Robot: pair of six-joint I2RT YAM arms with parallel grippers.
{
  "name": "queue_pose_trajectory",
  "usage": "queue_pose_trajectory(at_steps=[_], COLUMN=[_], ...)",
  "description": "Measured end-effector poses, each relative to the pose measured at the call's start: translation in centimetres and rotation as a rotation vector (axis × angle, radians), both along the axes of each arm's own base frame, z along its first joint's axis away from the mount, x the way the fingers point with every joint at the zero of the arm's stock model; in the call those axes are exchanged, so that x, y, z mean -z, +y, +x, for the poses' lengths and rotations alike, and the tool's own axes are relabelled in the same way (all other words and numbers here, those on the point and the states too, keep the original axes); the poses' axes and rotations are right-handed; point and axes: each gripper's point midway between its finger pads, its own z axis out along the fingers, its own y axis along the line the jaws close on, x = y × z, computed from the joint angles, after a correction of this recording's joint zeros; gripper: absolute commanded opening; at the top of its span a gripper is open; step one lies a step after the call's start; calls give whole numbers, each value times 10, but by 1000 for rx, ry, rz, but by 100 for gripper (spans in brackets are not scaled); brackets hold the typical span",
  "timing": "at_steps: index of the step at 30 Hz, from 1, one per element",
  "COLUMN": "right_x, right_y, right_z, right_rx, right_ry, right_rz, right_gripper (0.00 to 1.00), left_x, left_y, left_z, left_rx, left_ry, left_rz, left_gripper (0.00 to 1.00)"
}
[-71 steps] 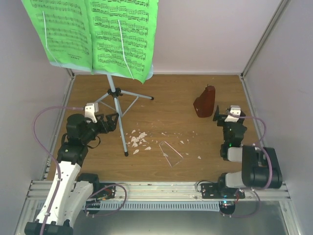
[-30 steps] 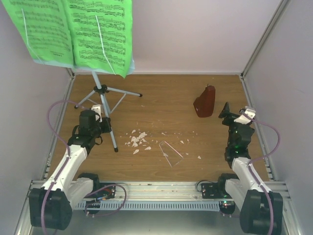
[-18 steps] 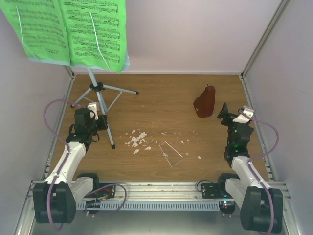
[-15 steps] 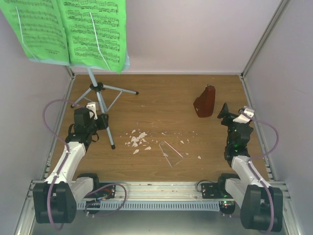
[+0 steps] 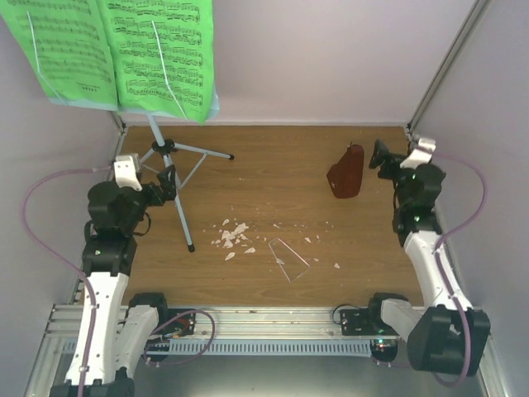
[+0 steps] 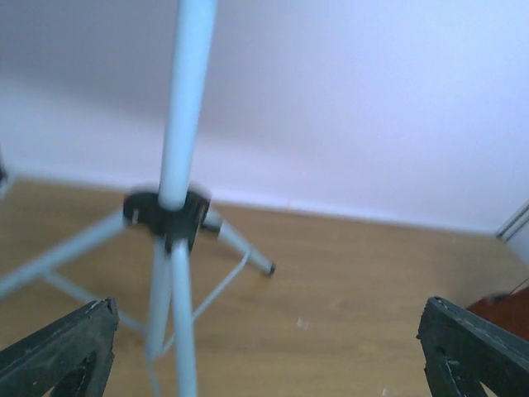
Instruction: Pack up the instrument practice props
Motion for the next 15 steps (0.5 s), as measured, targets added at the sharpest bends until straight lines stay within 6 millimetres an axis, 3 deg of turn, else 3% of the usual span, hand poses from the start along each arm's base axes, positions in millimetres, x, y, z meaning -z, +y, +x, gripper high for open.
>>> queue_pose_trajectory(at_steps=[3, 6, 9, 15], right_x=[-26, -20, 13, 72], right_y=[4, 6, 14, 39], right_z=[20, 38, 49, 66], right_rx=[-40, -69, -133, -319], right_ry=[54, 151, 283, 485], right_rz=[-37, -67, -79, -81], right_gripper=[100, 100, 96, 91], left_x=[-60, -105, -107, -72], left_y=[-2, 5, 10, 11], left_z=[-7, -4, -5, -10], left_rx=[21, -13, -45, -48], left_ry=[-104, -189, -223, -233], left_rz=[62, 120, 139, 156], left_gripper=[99, 99, 99, 99])
